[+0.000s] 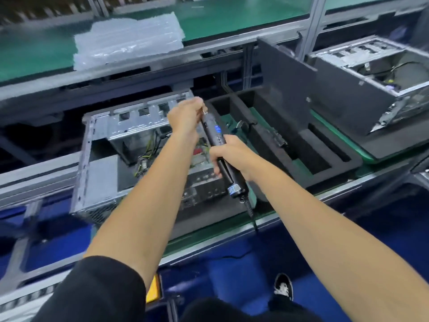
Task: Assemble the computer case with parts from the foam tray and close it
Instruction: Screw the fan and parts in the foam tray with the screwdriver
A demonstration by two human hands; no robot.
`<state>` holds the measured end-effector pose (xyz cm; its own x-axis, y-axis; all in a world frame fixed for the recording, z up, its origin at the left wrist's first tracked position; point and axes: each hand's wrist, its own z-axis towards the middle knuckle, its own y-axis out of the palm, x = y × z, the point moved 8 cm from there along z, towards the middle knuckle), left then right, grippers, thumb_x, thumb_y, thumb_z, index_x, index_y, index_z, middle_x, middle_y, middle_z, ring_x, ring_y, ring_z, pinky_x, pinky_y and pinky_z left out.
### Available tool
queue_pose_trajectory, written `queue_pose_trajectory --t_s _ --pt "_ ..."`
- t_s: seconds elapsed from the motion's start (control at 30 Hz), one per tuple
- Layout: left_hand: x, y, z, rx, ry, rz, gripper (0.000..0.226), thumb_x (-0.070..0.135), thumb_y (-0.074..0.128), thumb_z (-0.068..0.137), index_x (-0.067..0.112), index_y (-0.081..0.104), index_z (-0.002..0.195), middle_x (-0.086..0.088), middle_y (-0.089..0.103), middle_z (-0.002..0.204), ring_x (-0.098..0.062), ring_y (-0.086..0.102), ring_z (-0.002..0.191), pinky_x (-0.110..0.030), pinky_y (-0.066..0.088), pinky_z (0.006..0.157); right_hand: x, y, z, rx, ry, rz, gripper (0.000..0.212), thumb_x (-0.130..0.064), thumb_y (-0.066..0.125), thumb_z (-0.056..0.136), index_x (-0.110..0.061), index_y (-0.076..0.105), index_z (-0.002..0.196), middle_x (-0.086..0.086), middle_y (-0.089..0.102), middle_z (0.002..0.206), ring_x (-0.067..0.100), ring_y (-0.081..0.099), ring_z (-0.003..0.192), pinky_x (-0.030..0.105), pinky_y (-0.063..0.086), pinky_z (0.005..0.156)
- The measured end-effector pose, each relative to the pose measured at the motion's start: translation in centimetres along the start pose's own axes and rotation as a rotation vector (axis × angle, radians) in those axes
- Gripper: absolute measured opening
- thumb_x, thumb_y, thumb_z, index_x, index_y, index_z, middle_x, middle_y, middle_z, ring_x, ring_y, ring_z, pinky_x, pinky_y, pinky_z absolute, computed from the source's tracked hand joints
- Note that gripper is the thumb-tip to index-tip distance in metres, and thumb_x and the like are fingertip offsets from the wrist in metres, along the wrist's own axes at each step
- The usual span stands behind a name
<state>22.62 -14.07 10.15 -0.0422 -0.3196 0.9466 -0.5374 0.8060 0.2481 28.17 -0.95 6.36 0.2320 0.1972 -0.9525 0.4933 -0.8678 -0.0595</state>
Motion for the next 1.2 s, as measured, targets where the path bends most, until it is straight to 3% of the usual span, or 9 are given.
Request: queue_pose_trajectory --t_s 0.1,0.13,0.33,0.53,0.73,0.9,1.2 --pt "0.2 -4.5 -1.2 0.006 0.018 0.052 0.013 -0.005 0.065 0.077 0.008 0.067 0.074 -0.009 0.069 0.085 -0.018 0.064 0.074 -0.026 0.054 0.066 0.9 4.0 -1.8 0.025 0.029 -0.022 0.023 -0.002 0.058 0.077 -0.010 0.044 0.093 0.010 0.052 0.070 0.026 0.054 0.057 0.038 0.047 0.058" --pt "0.0 -6.0 -1.6 0.020 0.009 0.060 0.014 -0.004 0.065 0.077 0.009 0.068 0.073 -0.009 0.070 0.087 -0.018 0.065 0.075 -0.025 0.054 0.064 1.4 5.3 -2.4 0.021 0.052 -0.020 0.024 -0.001 0.058 0.079 -0.011 0.043 0.095 0.010 0.053 0.069 0.025 0.055 0.054 0.036 0.047 0.055" --pt "-1.3 -12.5 -3.2 0.071 -0.034 -0.019 0.007 0.003 0.064 0.085 0.005 0.068 0.090 -0.003 0.070 0.069 -0.009 0.065 0.058 -0.019 0.050 0.050 2.9 10.6 -4.2 -0.057 0.096 -0.036 0.024 -0.001 0.059 0.080 -0.010 0.046 0.099 0.010 0.052 0.069 0.022 0.054 0.049 0.034 0.048 0.052" --pt "-1.7 -14.2 -5.5 0.042 -0.026 -0.026 0.010 -0.003 0.061 0.085 0.005 0.067 0.084 -0.002 0.070 0.064 -0.014 0.066 0.063 -0.028 0.051 0.070 4.4 12.2 -5.6 -0.100 0.114 -0.023 0.024 -0.001 0.059 0.078 -0.009 0.045 0.096 0.012 0.051 0.068 0.024 0.055 0.049 0.035 0.049 0.053" --pt "-3.3 -13.8 -9.3 0.047 -0.118 -0.116 0.005 -0.003 0.061 0.085 -0.003 0.064 0.081 -0.011 0.066 0.073 -0.016 0.062 0.058 -0.029 0.054 0.065 6.4 12.3 -7.3 -0.118 0.092 0.036 0.023 -0.001 0.059 0.076 -0.009 0.046 0.092 0.009 0.051 0.063 0.024 0.054 0.047 0.034 0.050 0.051" --pt "-3.5 -15.2 -11.5 0.137 -0.164 -0.270 0.013 -0.008 0.055 0.088 -0.002 0.053 0.076 -0.014 0.055 0.062 -0.022 0.050 0.048 -0.022 0.045 0.044 7.6 14.3 -8.8 -0.174 0.090 0.092 0.023 -0.001 0.060 0.072 -0.010 0.047 0.089 0.008 0.052 0.061 0.024 0.055 0.046 0.034 0.050 0.050" --pt "-11.6 -18.4 -14.0 0.244 -0.275 -0.383 0.005 -0.002 0.056 0.092 -0.003 0.051 0.089 -0.011 0.050 0.071 -0.019 0.052 0.058 -0.022 0.051 0.051 13.2 15.6 -11.6 -0.282 0.191 0.168 0.042 -0.001 0.068 0.081 -0.013 0.040 0.110 0.013 0.052 0.084 0.021 0.056 0.050 0.032 0.050 0.049"
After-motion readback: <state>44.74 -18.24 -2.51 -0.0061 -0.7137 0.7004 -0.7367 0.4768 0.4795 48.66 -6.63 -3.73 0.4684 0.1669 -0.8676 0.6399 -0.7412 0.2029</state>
